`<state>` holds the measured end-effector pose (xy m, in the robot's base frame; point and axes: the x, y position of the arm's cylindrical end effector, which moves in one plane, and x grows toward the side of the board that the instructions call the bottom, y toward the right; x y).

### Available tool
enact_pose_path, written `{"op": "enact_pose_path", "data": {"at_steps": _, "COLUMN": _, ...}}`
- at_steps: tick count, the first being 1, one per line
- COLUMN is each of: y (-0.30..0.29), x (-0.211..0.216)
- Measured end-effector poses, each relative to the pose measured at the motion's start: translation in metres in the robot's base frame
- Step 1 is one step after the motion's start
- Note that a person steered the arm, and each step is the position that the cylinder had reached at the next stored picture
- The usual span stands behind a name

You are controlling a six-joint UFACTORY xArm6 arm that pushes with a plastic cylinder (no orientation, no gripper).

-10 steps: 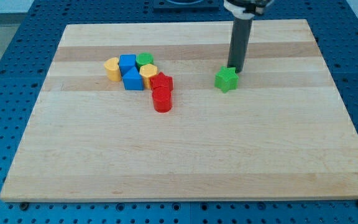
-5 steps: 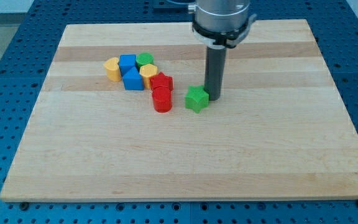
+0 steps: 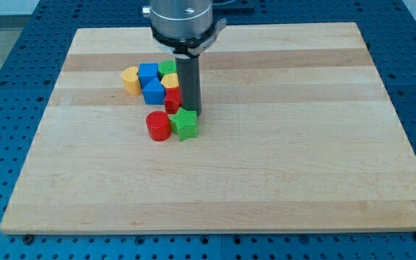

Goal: Push the green star into the red circle

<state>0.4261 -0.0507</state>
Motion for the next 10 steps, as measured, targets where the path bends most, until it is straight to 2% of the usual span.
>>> {"op": "enact_pose_path", "data": {"at_steps": 3, "y": -0.033, "x": 0.004}}
{"op": "enact_pose_path", "data": {"at_steps": 5, "y": 0.028, "x": 0.007}}
{"op": "enact_pose_path", "data": {"at_steps": 6, "y": 0.039, "x": 0.016}}
{"op": "enact_pose_path", "data": {"at_steps": 8, "y": 0.018, "x": 0.064}}
{"op": "enact_pose_path", "data": {"at_steps": 10, "y": 0.004, "x": 0.066}}
